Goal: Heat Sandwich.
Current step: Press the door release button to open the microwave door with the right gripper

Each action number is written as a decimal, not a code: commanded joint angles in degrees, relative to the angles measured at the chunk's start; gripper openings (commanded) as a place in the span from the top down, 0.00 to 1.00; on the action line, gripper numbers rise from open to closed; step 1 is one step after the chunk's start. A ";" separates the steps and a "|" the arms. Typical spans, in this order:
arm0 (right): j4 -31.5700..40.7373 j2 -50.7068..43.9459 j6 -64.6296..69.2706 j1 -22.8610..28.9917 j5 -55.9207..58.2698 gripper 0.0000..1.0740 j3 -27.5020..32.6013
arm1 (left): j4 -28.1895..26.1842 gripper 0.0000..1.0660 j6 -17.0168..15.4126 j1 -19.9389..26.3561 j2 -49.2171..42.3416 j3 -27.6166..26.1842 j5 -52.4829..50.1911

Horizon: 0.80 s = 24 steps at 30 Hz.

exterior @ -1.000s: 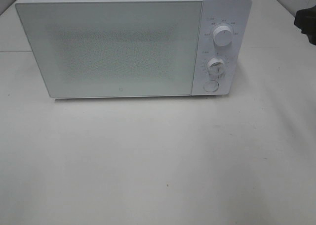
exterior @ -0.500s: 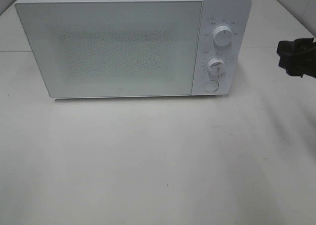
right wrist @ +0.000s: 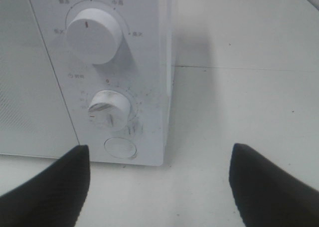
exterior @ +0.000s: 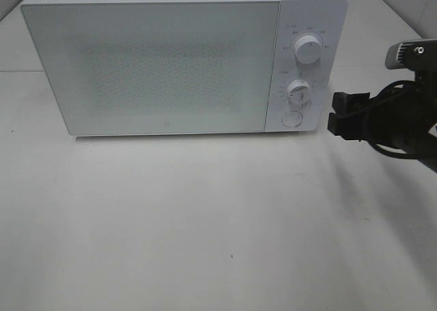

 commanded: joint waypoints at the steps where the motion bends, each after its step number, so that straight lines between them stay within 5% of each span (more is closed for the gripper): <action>1: 4.41 2.98 -1.09 3.72 -3.61 0.30 0.06 | -0.34 0.08 0.00 0.06 -1.66 0.11 -0.63; 13: 17.25 11.00 -2.69 13.87 -8.88 0.30 0.06 | -0.34 0.08 0.00 0.06 -1.66 0.11 -0.63; 24: 17.53 11.12 -2.12 14.09 -8.54 0.30 0.06 | -0.34 0.08 0.00 0.06 -1.66 0.11 -0.63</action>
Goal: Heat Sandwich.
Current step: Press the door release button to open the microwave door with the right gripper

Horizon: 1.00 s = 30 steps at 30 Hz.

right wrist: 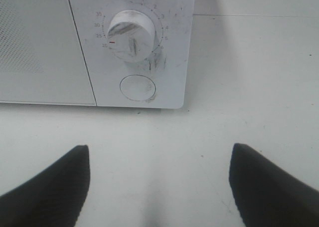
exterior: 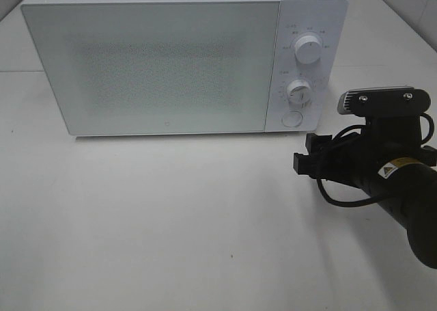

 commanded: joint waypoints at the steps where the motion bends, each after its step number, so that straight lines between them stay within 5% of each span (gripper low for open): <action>1: 0.17 -0.17 0.34 0.34 -0.46 0.30 -0.11 | -0.34 0.08 0.00 0.06 -1.66 0.11 -0.63; 10: 0.11 -0.17 15.70 0.34 -0.34 0.30 -0.11 | -0.34 0.08 0.00 0.06 -1.66 0.11 -0.63; 30: -0.34 -0.17 75.11 0.34 0.23 0.32 -0.11 | -0.34 0.08 0.00 0.06 -1.66 0.11 -0.63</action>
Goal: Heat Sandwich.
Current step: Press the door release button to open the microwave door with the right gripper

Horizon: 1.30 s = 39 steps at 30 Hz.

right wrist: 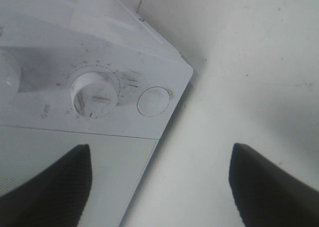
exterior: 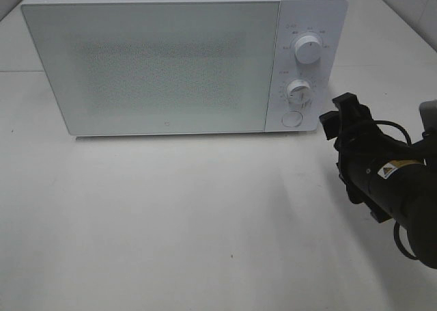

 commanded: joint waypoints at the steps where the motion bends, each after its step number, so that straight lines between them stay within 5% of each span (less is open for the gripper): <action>1: -0.29 -0.17 9.17 0.34 0.00 0.34 -0.11 | -0.34 0.08 0.00 0.06 -1.66 0.11 -0.63; 6: -0.29 -0.17 14.95 0.34 0.11 0.46 -0.11 | -0.34 0.08 0.00 0.06 -1.66 0.11 -0.63; 11: -0.11 -0.17 15.76 0.34 0.11 0.68 -0.11 | -0.34 0.08 0.00 0.06 -1.66 0.11 -0.63; 13: -0.11 -0.17 15.76 0.34 0.11 0.86 -0.11 | -0.34 0.08 0.00 0.06 -1.66 0.11 -0.63; 17: -0.11 -0.17 17.82 0.34 0.11 1.00 -0.11 | -0.34 0.08 0.00 0.06 -1.66 0.11 -0.63; 39: -2.06 8.02 20.28 0.11 1.72 1.00 -7.91 | -0.34 0.08 0.00 0.06 -1.66 0.11 -0.63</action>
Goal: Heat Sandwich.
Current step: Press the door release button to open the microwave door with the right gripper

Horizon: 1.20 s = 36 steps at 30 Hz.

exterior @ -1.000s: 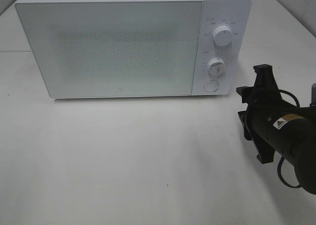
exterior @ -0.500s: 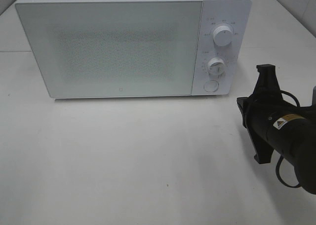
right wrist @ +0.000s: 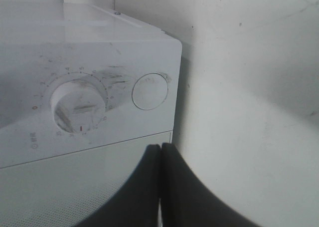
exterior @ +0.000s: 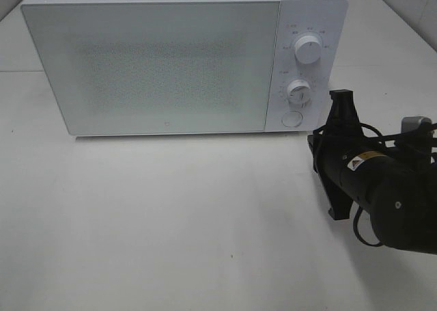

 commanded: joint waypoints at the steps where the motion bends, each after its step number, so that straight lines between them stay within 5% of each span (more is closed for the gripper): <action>1: -1.38 1.60 0.40 0.11 0.00 1.00 -2.29 | -0.34 0.08 0.00 0.06 -1.66 0.11 -0.63; 36: -10.14 14.09 1.43 -11.17 11.57 1.00 -21.83 | -0.34 0.08 0.00 0.06 -1.66 0.11 -0.63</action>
